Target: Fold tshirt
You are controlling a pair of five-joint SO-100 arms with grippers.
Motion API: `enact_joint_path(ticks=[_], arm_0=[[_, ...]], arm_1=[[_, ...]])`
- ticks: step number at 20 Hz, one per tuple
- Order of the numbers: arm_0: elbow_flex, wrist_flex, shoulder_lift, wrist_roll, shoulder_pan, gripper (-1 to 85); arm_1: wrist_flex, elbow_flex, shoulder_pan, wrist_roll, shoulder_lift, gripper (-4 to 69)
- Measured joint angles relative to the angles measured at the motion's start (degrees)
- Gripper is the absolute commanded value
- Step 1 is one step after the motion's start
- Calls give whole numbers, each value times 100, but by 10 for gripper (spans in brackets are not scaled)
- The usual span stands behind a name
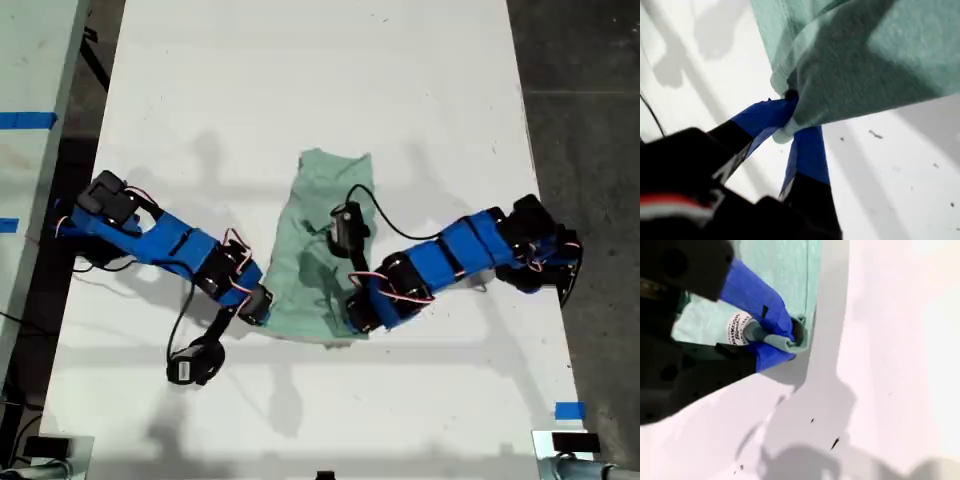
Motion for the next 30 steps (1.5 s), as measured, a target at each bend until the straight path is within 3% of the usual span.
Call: enact_joint_path(ticks=[3,6,10,14,17,18,19,21,22,27,30], arm_0=[[-334,18,141,-9,105,0],[-334,185,501,220,-220,0],[-308,589,1257,1072,-1477,0],[-308,615,1283,2312,-3067,0],[-308,475,888,2874,-3823,9],[-308,439,861,2979,-3964,128],[-334,422,861,3076,-4087,280],[-457,431,879,3331,-4430,325],[-475,431,984,3419,-4729,326],[-448,369,2698,4122,-7295,327],[132,299,3524,4289,-7849,304]], arm_1=[[79,105,-62,-167,422,-13],[255,281,527,-686,615,-13],[712,686,1837,-1626,1389,-14],[923,1099,3111,-2355,1784,-14],[940,1477,3727,-2566,1802,-8],[940,1582,3841,-2610,1802,47],[940,1600,3920,-2672,1802,219],[1090,1591,4395,-2751,1819,393],[1397,1591,4799,-2944,1863,576],[1635,1477,8077,-4623,3296,566],[1644,2382,9193,-4913,4737,510]])
